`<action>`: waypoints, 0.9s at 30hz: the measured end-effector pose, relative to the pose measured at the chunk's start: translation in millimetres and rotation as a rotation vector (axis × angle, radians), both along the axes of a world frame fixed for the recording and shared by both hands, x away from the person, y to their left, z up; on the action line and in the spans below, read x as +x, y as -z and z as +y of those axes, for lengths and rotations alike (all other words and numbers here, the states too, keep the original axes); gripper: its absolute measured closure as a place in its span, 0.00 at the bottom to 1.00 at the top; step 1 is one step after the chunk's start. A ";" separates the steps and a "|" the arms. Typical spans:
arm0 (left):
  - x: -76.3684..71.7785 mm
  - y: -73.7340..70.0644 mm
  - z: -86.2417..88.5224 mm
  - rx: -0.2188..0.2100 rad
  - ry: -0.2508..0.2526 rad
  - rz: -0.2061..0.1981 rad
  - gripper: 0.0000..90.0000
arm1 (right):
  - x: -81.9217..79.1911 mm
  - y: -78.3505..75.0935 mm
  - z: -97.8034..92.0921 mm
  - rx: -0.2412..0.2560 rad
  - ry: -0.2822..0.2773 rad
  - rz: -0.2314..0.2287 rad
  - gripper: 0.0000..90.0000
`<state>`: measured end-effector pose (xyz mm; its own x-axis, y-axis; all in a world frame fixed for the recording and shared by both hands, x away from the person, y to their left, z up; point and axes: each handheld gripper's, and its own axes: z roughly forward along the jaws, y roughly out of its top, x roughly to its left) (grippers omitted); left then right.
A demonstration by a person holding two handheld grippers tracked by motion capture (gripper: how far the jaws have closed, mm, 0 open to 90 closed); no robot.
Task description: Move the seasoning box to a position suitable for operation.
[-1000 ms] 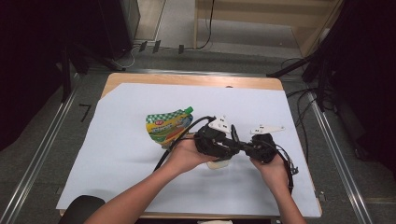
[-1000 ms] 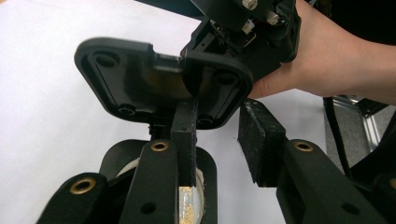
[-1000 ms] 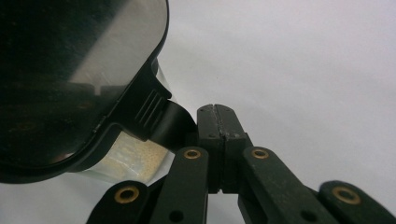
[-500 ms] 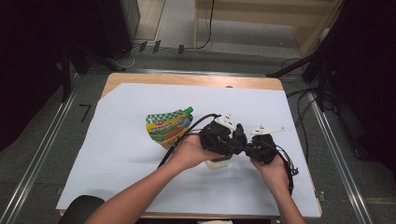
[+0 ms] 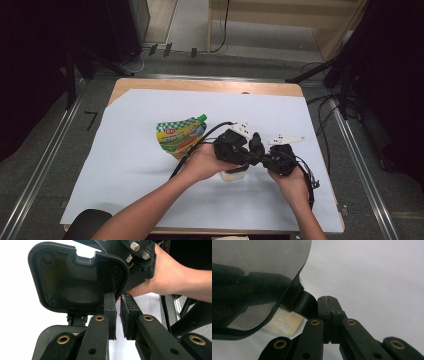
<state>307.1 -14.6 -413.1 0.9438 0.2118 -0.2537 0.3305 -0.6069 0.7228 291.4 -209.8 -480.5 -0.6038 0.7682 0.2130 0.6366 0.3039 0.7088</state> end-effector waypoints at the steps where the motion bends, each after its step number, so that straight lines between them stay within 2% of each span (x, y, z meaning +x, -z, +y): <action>1: 0.3 0.1 0.2 -0.001 0.003 0.002 0.94 | -0.1 0.0 0.1 0.002 0.002 0.001 1.00; 10: -0.8 -2.1 3.7 -0.004 0.007 0.002 0.93 | -2.9 -2.4 -0.1 0.011 0.014 -0.008 1.00; 15: -1.0 -7.9 15.2 -0.009 0.001 0.017 0.82 | -8.4 -6.5 -6.4 0.034 0.030 -0.013 1.00; 18: 0.1 -10.6 22.6 -0.010 0.001 0.043 0.75 | -15.9 -10.3 -9.1 0.038 0.031 -0.017 1.00; 21: 1.1 -12.1 29.0 0.008 0.008 0.076 0.68 | -26.5 -15.0 -8.8 0.028 0.026 -0.027 1.00; 24: -1.6 -13.6 38.2 0.003 0.004 0.067 0.64 | -38.1 -16.9 -9.0 0.030 0.020 -0.026 0.98; 27: -2.8 -15.3 47.5 0.001 -0.005 0.088 0.59 | -50.4 -18.8 -8.7 0.038 0.009 -0.028 0.95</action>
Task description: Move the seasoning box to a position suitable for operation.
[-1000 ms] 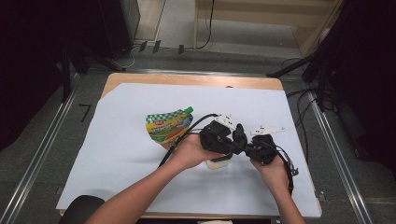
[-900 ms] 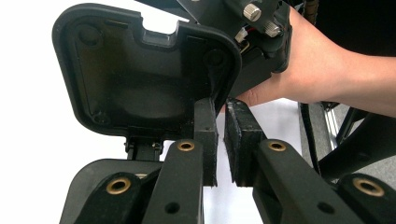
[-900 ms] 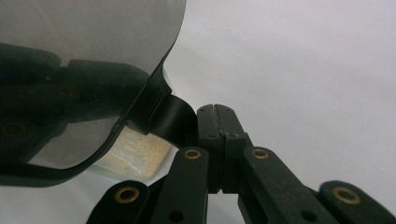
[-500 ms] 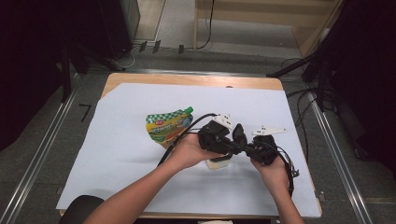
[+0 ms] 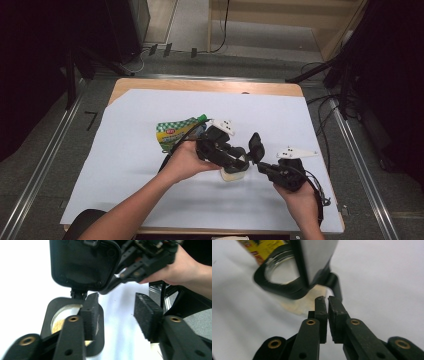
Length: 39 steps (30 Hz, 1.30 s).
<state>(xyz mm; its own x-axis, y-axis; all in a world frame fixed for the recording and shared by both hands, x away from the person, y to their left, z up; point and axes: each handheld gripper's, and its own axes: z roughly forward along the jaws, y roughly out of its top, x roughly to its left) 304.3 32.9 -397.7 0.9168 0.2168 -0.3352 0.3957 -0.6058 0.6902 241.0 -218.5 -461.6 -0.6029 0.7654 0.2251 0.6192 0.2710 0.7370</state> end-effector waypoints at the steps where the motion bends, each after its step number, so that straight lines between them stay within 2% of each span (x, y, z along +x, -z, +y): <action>1: -0.4 -0.9 3.2 0.000 -0.005 -0.007 0.58 | -4.9 -1.1 0.8 0.005 -0.007 -0.002 0.94; 6: -2.2 -5.9 19.8 0.005 -0.034 -0.017 0.55 | -19.6 -6.7 9.7 0.022 -0.045 -0.022 0.90; 9: -4.1 -14.5 31.9 -0.012 -0.043 -0.033 0.54 | -23.0 -9.2 17.4 0.040 -0.081 -0.030 0.84; 13: -4.9 -24.0 45.9 -0.002 -0.067 -0.056 0.53 | -24.6 -10.3 30.3 0.059 -0.120 -0.024 0.78; 19: -5.0 -39.0 69.8 -0.022 -0.109 -0.062 0.52 | -27.7 -11.7 51.0 0.048 -0.175 -0.014 0.72; 21: -4.0 -42.2 77.2 -0.014 -0.124 -0.058 0.51 | -28.5 -11.1 57.8 0.050 -0.193 -0.015 0.70; 27: 0.3 -52.3 99.5 -0.018 -0.178 -0.087 0.50 | -28.7 -7.9 75.1 0.046 -0.235 -0.004 0.63; 33: 2.9 -59.1 116.6 -0.022 -0.215 -0.111 0.49 | -30.3 -5.1 87.0 0.037 -0.281 0.001 0.62; 39: 4.0 -63.5 129.7 -0.027 -0.247 -0.115 0.49 | -30.0 -4.1 95.2 0.031 -0.310 -0.004 0.64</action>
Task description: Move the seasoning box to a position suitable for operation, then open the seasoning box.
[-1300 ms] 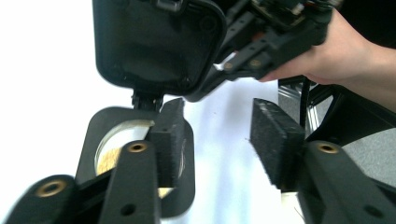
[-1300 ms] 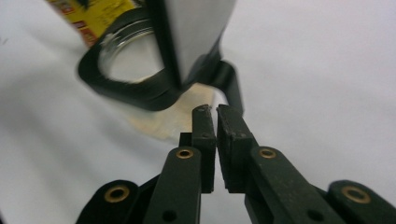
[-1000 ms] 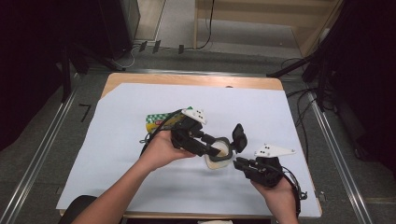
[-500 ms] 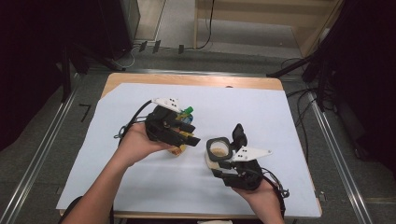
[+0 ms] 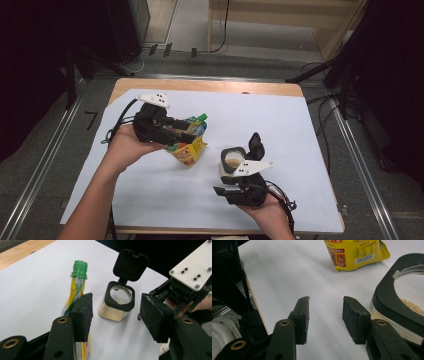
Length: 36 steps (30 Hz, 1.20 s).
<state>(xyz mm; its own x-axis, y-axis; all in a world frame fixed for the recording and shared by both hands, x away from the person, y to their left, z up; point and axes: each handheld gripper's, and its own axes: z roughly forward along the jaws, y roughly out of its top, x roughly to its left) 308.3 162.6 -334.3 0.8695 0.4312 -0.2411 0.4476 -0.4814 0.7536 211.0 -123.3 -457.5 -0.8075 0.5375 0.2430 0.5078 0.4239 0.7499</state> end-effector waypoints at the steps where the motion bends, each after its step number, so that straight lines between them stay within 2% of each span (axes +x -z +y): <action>1: 0.0 -0.9 1.5 -0.004 -0.002 -0.002 0.49 | 0.0 0.1 0.8 -0.002 0.000 0.003 0.64; 13: -2.2 -15.9 35.7 -0.034 -0.072 -0.030 0.49 | -1.0 2.9 13.0 -0.017 -0.046 0.002 0.63; 21: -1.2 -17.6 55.2 -0.037 -0.115 -0.044 0.46 | -1.9 3.7 16.7 -0.022 -0.060 0.003 0.63; 24: 1.2 -11.4 60.7 -0.023 -0.131 -0.054 0.44 | -2.2 4.0 17.6 -0.023 -0.063 0.002 0.63; 29: 7.6 8.4 64.4 0.005 -0.141 -0.024 0.42 | -2.3 2.9 18.7 -0.018 -0.065 -0.005 0.62; 36: 7.8 27.5 62.8 0.008 -0.130 -0.004 0.42 | 2.5 1.1 24.5 0.001 -0.062 0.001 0.61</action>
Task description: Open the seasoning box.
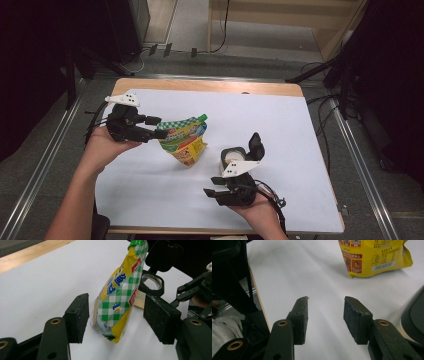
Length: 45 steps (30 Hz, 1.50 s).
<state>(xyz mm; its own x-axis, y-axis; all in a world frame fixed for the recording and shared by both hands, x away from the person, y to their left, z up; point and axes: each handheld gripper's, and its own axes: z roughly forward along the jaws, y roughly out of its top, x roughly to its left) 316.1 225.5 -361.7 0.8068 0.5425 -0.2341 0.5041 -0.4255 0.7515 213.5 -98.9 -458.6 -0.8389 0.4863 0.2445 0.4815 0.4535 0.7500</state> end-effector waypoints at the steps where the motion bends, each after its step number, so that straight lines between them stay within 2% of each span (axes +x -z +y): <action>1: -0.9 2.3 -0.7 0.004 0.003 0.001 0.42 | 1.3 -0.9 1.6 0.001 -0.003 -0.006 0.61; 3: -2.9 8.1 -1.7 0.002 -0.001 -0.006 0.43 | 3.6 -3.1 5.7 -0.001 -0.002 -0.011 0.61; 8: -7.1 24.6 -0.7 0.008 -0.009 0.004 0.45 | 10.1 -7.0 16.1 -0.015 -0.009 -0.051 0.59; 10: -9.0 30.6 -2.5 0.001 -0.004 0.010 0.46 | 13.8 -7.8 19.8 -0.017 -0.009 -0.051 0.60; 12: -10.9 35.3 -6.9 0.018 0.004 0.011 0.47 | 17.9 -7.2 24.1 -0.025 -0.006 -0.049 0.60; 14: -11.8 38.1 -11.4 0.027 0.005 -0.001 0.48 | 20.9 -5.8 27.5 -0.030 -0.004 -0.048 0.60; 16: -12.2 39.5 -14.6 0.013 0.000 -0.011 0.50 | 23.2 -3.8 30.6 -0.030 0.001 -0.051 0.60; 19: -11.4 42.1 -17.4 -0.008 -0.016 -0.016 0.54 | 23.4 0.2 34.5 -0.027 0.004 -0.061 0.60; 22: -10.9 46.2 -21.2 -0.007 -0.040 -0.027 0.58 | 21.4 4.4 37.3 -0.029 0.002 -0.055 0.60; 25: -9.8 49.0 -24.3 -0.021 -0.044 -0.018 0.64 | 20.3 6.0 38.5 -0.032 0.001 -0.065 0.60; 29: -9.0 52.8 -29.1 -0.024 -0.039 -0.005 0.79 | 20.5 10.5 38.1 -0.025 0.008 -0.061 0.59; 34: -9.0 51.9 -32.0 -0.007 -0.051 0.000 0.94 | 21.3 16.7 38.7 -0.029 0.008 -0.053 0.59; 39: -8.7 46.2 -34.9 -0.001 -0.056 -0.001 0.98 | 22.7 19.3 37.9 -0.026 0.013 -0.049 0.59; 43: -9.5 35.3 -30.4 -0.065 -0.059 -0.009 0.99 | 24.3 21.2 36.1 -0.011 0.019 -0.048 0.58; 45: -10.6 29.2 -27.2 -0.071 -0.060 -0.014 1.00 | 24.7 22.0 35.7 -0.004 0.020 -0.051 0.58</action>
<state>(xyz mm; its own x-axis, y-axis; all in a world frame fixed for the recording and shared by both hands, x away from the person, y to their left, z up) 305.6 198.3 -391.0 0.7767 0.5724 -0.2628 0.5166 -0.3402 0.7858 238.1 -63.1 -480.6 -0.8400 0.5043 0.2000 0.4521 0.4469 0.7719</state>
